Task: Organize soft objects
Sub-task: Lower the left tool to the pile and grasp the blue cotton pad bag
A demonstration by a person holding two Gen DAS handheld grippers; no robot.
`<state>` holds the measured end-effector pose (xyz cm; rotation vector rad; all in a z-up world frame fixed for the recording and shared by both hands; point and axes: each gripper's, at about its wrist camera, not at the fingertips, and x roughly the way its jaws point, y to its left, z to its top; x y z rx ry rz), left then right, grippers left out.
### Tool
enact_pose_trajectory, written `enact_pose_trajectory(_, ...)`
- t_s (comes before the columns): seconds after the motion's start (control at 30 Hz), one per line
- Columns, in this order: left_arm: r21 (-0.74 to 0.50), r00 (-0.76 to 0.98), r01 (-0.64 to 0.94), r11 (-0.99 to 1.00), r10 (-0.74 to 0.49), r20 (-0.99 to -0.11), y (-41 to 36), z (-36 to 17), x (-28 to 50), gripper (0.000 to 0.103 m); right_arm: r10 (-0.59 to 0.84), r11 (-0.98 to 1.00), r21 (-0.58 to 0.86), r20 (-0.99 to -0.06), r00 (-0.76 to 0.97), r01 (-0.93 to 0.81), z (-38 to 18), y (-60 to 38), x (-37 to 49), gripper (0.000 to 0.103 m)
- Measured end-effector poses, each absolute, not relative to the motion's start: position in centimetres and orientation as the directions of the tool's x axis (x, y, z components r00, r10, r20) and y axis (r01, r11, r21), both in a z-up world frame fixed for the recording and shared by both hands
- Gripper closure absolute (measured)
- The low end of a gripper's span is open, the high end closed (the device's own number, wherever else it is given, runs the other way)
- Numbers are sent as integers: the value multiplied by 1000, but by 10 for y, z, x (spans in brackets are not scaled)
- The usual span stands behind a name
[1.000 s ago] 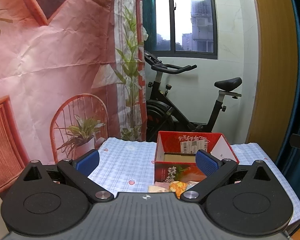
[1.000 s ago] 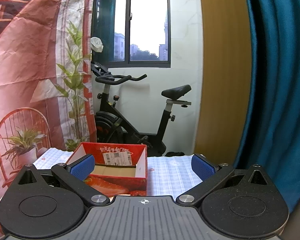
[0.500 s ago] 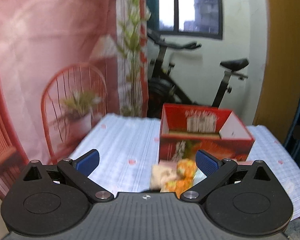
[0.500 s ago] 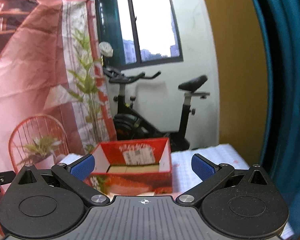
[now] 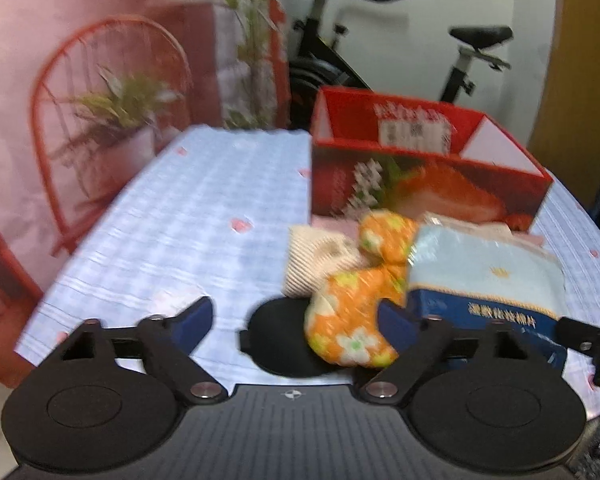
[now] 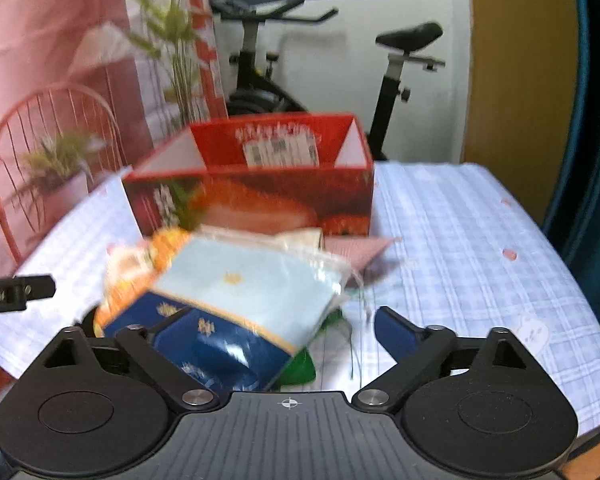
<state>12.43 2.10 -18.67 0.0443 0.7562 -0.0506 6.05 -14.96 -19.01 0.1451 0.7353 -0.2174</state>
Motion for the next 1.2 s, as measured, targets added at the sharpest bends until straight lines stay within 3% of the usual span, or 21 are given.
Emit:
enact_pose_trajectory(0.1,-28,681,125,992,-106,-725,20,-199,131,41,-101,968,89,-722,684,236,-203,-151,63,22)
enact_pose_trajectory(0.17,-47,661,151,987,-137,-737,16,-203,130,46,-71,970,105,-741,668,220,-208,-152,62,23)
enact_pose_trajectory(0.37,-158,615,230,960,-269,-741,7,-210,145,48,-12,974,137,-765,644,180,-218,-147,64,30)
enact_pose_trajectory(0.53,-297,561,318,900,-431,-707,0,-215,149,49,15,967,173,-768,640,184,-223,-158,65,42)
enact_pose_trajectory(0.7,-294,524,379,878,-465,-714,-15,-226,144,50,22,965,185,-763,646,185,-226,-164,67,43)
enact_pose_trajectory(1.03,-338,521,337,879,-473,-711,-14,-234,140,56,23,958,199,-769,639,206,-232,-166,66,43)
enact_pose_trajectory(1.2,-338,521,326,883,-466,-715,-13,-235,143,57,30,963,194,-765,644,186,-230,-162,67,51)
